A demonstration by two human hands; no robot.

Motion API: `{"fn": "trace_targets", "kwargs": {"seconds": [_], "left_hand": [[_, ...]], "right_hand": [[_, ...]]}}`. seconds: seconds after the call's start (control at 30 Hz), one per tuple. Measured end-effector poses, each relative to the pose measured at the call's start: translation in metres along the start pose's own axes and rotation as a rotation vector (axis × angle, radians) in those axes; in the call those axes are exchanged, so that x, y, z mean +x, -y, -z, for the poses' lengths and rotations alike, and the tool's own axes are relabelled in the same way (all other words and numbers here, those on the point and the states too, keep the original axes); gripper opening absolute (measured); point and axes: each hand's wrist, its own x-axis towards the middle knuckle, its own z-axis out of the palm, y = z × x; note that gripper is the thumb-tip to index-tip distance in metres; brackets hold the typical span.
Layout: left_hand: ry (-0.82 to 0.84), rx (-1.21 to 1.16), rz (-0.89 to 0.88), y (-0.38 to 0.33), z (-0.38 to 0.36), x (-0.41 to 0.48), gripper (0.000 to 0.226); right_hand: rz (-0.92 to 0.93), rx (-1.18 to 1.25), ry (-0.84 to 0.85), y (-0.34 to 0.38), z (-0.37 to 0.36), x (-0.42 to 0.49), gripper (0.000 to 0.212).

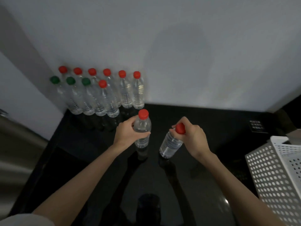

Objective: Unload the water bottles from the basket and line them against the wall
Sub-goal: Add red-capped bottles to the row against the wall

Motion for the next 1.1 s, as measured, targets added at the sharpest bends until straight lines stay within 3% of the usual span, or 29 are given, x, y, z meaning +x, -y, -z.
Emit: {"fn": "trace_targets", "kwargs": {"seconds": [0.3,0.63,0.77,0.9,1.0,1.1], "left_hand": [[-0.015,-0.003,0.018,0.048,0.063,0.022,0.067],[0.034,-0.033,0.030,0.079,0.074,0.030,0.065],[0.027,-0.124,0.045,0.087,0.071,0.027,0.062],[0.003,-0.299,0.040,0.098,0.057,0.015,0.067],[-0.043,-0.435,0.178,0.103,0.044,0.001,0.067],[-0.003,-0.734,0.508,0.115,0.033,-0.008,0.069]], "right_hand": [[0.044,-0.012,0.002,0.070,-0.065,0.052,0.031],[0.051,-0.036,-0.008,0.088,-0.097,0.067,0.038],[0.066,-0.048,0.058,0.081,-0.104,0.061,0.043],[0.026,0.147,0.170,0.069,-0.110,0.055,0.053],[0.006,0.275,0.211,0.065,-0.116,0.051,0.058],[-0.006,0.334,0.206,0.063,-0.119,0.051,0.057]]}}
